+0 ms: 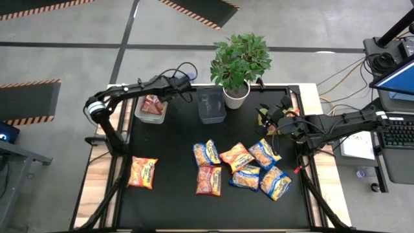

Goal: Sort Maruchan noodles
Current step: Put the red noodle pack into the white bin, then put the blue noodle pack into the black bin

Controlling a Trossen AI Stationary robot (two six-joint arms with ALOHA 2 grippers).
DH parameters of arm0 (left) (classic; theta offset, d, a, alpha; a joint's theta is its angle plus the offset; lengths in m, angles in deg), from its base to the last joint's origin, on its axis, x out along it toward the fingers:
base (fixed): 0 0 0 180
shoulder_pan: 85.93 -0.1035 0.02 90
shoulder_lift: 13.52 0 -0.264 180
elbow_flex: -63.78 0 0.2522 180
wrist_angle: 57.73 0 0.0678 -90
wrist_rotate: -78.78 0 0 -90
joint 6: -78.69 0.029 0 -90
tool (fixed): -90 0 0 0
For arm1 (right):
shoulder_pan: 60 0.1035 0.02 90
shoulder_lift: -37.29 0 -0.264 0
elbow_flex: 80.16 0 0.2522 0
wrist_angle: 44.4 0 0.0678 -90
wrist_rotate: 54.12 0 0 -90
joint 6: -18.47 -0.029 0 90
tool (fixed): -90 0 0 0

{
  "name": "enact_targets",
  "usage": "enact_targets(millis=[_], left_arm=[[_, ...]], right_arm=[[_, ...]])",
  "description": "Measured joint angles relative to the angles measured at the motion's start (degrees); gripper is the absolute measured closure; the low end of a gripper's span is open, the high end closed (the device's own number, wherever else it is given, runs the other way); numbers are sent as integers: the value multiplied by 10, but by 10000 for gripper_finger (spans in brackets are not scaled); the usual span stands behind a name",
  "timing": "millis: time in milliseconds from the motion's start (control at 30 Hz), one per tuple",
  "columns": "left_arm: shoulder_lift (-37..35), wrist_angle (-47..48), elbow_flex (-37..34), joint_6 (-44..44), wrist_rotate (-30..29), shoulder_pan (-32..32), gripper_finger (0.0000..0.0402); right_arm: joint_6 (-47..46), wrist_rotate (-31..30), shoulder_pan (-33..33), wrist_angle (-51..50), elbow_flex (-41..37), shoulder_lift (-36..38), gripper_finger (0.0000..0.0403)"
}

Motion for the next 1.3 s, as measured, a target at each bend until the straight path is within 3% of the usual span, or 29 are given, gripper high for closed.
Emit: enact_targets(millis=[467,800,1133,1300], left_arm=[[-31,2,26,43,-1,66,324],[-127,-16,12,65,15,248,324],[-181,-172,-110,91,20,457,324],[-183,-307,-188,99,20,502,324]], right_arm=[[0,0,0,0,0,0,303],[-19,3,0,15,0,0,303],[-80,83,0,28,0,-14,303],[-104,190,0,91,0,-47,303]])
